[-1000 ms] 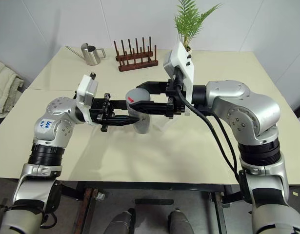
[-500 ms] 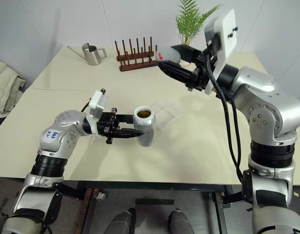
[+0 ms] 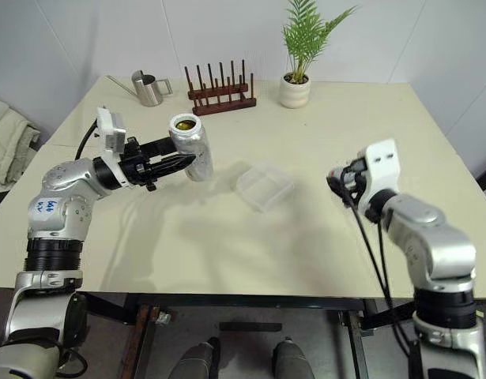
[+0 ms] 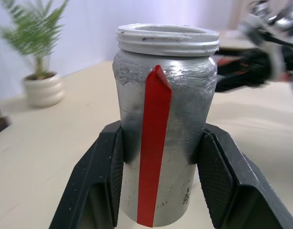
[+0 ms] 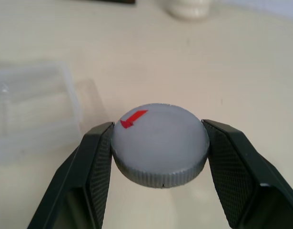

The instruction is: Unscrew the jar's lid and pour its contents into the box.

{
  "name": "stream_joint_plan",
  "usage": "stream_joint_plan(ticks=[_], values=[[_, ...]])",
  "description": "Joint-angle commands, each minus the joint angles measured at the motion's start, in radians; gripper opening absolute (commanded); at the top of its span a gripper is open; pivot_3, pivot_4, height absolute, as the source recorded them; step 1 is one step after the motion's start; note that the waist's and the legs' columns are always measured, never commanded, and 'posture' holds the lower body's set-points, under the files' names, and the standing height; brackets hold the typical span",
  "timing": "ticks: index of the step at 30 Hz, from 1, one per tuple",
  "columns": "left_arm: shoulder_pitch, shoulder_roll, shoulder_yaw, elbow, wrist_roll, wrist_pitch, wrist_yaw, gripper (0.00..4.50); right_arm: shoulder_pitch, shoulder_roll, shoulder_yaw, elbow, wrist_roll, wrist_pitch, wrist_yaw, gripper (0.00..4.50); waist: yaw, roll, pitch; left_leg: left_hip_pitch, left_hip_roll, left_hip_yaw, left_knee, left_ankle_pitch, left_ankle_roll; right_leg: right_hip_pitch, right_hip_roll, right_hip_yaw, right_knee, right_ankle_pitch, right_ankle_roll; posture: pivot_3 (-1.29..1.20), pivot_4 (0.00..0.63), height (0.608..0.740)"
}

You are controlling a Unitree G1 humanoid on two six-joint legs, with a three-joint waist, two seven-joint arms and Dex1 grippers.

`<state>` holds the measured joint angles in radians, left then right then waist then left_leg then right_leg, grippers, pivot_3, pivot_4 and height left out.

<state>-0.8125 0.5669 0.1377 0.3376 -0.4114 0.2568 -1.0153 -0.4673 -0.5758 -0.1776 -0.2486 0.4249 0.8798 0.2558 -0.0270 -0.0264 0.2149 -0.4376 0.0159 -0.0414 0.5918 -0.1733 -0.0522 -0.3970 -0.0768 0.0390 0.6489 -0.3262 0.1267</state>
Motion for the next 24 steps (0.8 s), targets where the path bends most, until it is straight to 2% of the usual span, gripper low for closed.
stream_joint_plan(ticks=[1, 7, 9, 10, 13, 19, 24], values=[[-0.048, -0.009, -0.01, 0.044, 0.045, -0.072, 0.028, 1.84, 0.045, 0.04, -0.001, -0.039, -0.045, -0.032, -0.05, 2.55, 0.001, 0.0, 0.0, 0.0, 0.0, 0.0, 0.0, 0.0, 0.0, 0.0, 0.0, 0.0, 0.0, 0.0, 0.0, 0.0, 0.15, 0.74], [-0.116, -0.027, -0.032, 0.192, 0.125, -0.18, 0.078, 1.84, 0.106, 0.107, 0.016, -0.039, -0.081, -0.039, -0.078, 2.55, -0.001, 0.0, 0.0, 0.0, 0.0, 0.0, 0.0, 0.0, 0.0, 0.0, 0.0, 0.0, 0.0, 0.001, 0.001, 0.0, 0.15, 0.74], [-0.135, -0.036, -0.034, 0.22, 0.135, -0.204, 0.087, 1.84, 0.121, 0.114, 0.018, -0.051, -0.085, -0.039, -0.073, 3.28, -0.001, 0.0, 0.0, 0.0, 0.0, 0.0, 0.0, 0.0, 0.0, 0.0, 0.0, 0.0, 0.0, 0.0, 0.001, 0.0, 0.15, 0.74], [-0.145, -0.041, -0.035, 0.234, 0.141, -0.217, 0.092, 1.84, 0.129, 0.116, 0.017, -0.058, -0.085, -0.037, -0.07, 3.45, -0.001, 0.0, 0.0, 0.0, 0.0, 0.0, 0.0, 0.0, 0.0, 0.0, 0.0, 0.0, 0.0, 0.0, 0.001, 0.0, 0.15, 0.74], [-0.164, -0.05, -0.038, 0.268, 0.159, -0.252, 0.096, 1.84, 0.146, 0.106, 0.02, -0.073, -0.085, -0.032, -0.053, 4.41, -0.001, 0.0, 0.0, 0.0, 0.0, 0.0, 0.0, 0.0, 0.0, 0.0, 0.0, 0.0, 0.0, 0.0, 0.001, 0.0, 0.15, 0.74], [-0.189, -0.065, -0.054, 0.309, 0.185, -0.309, 0.09, 1.84, 0.171, 0.075, 0.008, -0.118, -0.078, -0.014, -0.009, 4.46, 0.001, 0.0, 0.0, 0.0, -0.001, 0.0, 0.0, 0.0, 0.0, 0.0, 0.0, 0.0, 0.0, 0.001, 0.001, 0.0, 0.15, 0.74], [-0.239, -0.084, -0.098, 0.406, 0.272, -0.47, 0.128, 1.84, 0.208, -0.003, -0.042, -0.229, 0.004, -0.032, 0.127, 4.46, 0.003, 0.0, 0.0, 0.0, -0.001, 0.0, 0.0, 0.0, 0.0, 0.001, 0.0, 0.0, -0.001, 0.001, 0.001, 0.0, 0.15, 0.74]])
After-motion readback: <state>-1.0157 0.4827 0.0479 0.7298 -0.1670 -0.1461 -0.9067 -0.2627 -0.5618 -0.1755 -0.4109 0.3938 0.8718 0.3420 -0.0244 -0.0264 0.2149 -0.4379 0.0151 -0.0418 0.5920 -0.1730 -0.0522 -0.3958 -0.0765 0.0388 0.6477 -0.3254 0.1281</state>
